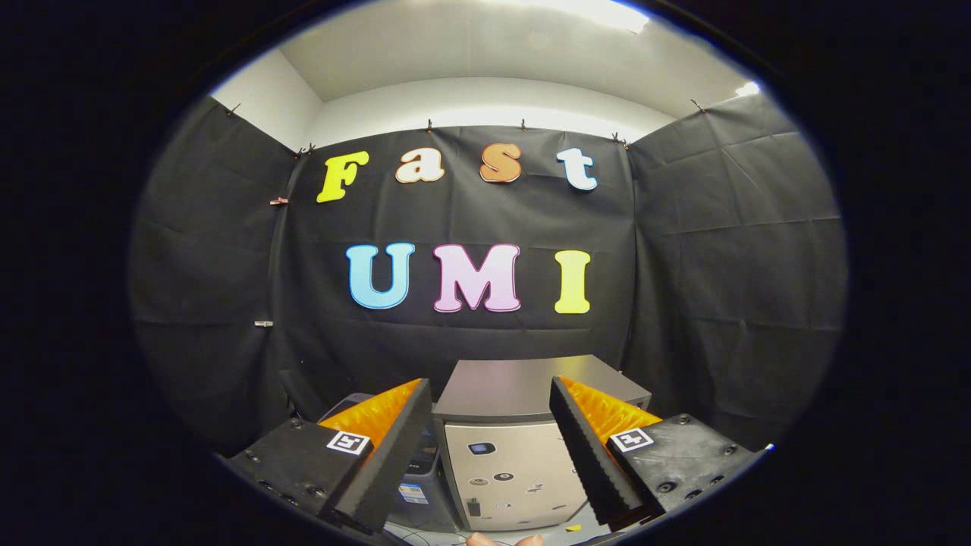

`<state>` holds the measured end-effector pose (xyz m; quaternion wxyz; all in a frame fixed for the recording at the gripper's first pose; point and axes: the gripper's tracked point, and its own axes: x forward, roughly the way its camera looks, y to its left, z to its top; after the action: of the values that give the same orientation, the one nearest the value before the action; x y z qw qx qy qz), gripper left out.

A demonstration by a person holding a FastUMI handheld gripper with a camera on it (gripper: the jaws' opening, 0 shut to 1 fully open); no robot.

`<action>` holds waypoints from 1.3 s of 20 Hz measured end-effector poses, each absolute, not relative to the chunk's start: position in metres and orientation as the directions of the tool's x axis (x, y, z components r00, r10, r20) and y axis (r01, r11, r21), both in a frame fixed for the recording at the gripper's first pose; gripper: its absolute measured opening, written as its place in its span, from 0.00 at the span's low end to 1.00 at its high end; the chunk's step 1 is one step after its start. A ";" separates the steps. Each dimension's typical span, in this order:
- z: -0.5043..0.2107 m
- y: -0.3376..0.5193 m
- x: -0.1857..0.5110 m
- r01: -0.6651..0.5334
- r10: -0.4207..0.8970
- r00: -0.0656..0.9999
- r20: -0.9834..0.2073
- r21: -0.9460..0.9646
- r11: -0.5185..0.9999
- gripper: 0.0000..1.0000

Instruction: Put the clothes into the washing machine and then close the washing machine lid.

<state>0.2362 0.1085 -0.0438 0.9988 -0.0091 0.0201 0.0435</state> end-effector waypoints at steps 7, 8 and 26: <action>-0.033 0.105 0.233 -0.071 0.071 0.997 -0.026 -0.004 0.997 0.99; -0.031 0.105 0.232 -0.071 0.071 0.997 -0.021 0.000 0.997 0.99; -0.019 0.105 0.220 -0.062 0.063 0.998 -0.002 0.032 0.998 0.99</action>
<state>0.2197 0.1045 -0.0190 0.9994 0.0161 0.0016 0.0313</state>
